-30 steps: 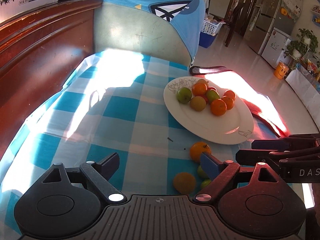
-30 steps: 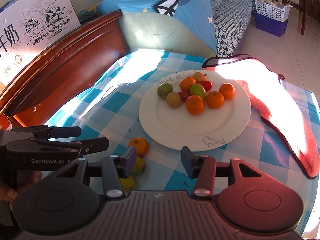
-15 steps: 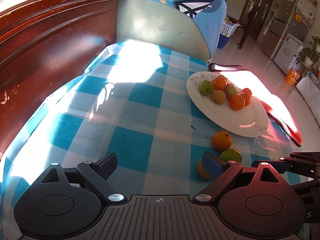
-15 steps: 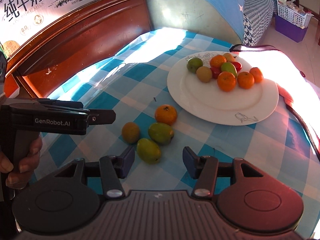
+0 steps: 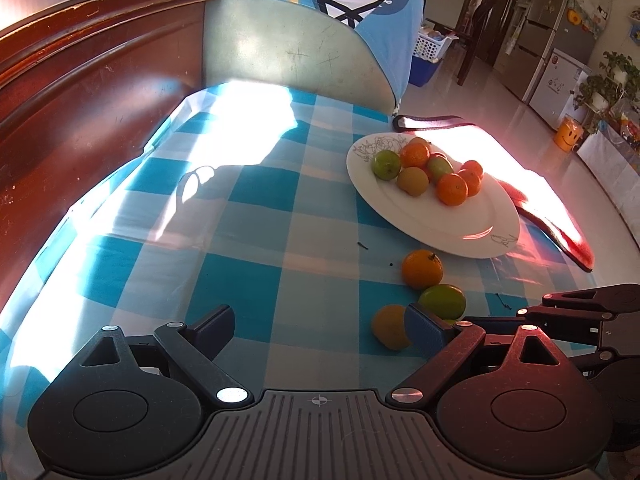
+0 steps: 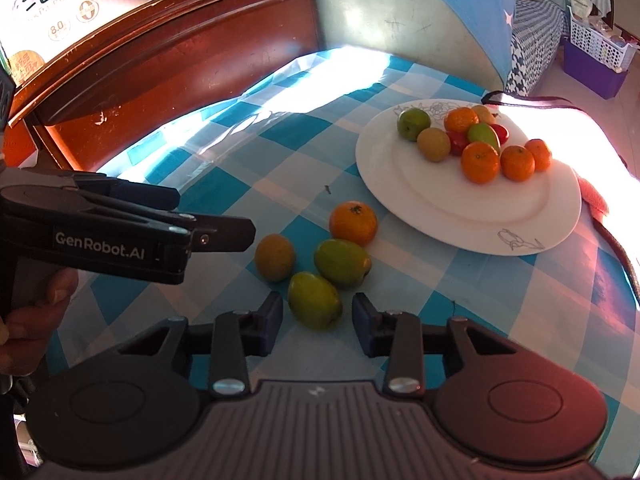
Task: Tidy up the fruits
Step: 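Withdraw both open tools from the plate toward the remaining fruit, then close the left tool on a tan tangerine while the right tool approaches a green plum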
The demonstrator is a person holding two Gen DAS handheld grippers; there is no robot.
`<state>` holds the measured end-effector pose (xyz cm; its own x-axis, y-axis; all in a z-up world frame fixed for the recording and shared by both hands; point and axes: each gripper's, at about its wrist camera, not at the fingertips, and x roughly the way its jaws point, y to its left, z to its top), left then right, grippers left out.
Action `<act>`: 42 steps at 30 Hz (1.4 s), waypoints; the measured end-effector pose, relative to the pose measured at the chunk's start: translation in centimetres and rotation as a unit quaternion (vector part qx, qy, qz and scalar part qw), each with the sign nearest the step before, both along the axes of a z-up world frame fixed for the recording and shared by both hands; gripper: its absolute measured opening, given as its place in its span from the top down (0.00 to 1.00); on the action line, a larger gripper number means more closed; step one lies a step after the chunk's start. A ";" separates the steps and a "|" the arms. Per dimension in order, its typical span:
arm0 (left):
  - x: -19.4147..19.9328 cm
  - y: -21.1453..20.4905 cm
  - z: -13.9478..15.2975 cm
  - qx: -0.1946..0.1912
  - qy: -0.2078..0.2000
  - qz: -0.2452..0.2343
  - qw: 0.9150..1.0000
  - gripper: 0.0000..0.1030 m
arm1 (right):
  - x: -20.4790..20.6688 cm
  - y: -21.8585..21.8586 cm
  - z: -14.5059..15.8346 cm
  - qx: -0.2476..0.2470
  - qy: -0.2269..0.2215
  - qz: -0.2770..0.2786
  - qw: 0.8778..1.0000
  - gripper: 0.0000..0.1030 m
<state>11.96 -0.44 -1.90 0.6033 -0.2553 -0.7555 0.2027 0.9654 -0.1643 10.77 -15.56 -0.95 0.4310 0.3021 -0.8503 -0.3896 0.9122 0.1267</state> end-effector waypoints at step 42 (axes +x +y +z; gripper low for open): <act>-0.5 -4.0 -0.6 0.022 -0.035 -0.078 0.996 0.76 | -0.7 -5.3 1.7 0.026 0.028 -0.126 0.991 0.74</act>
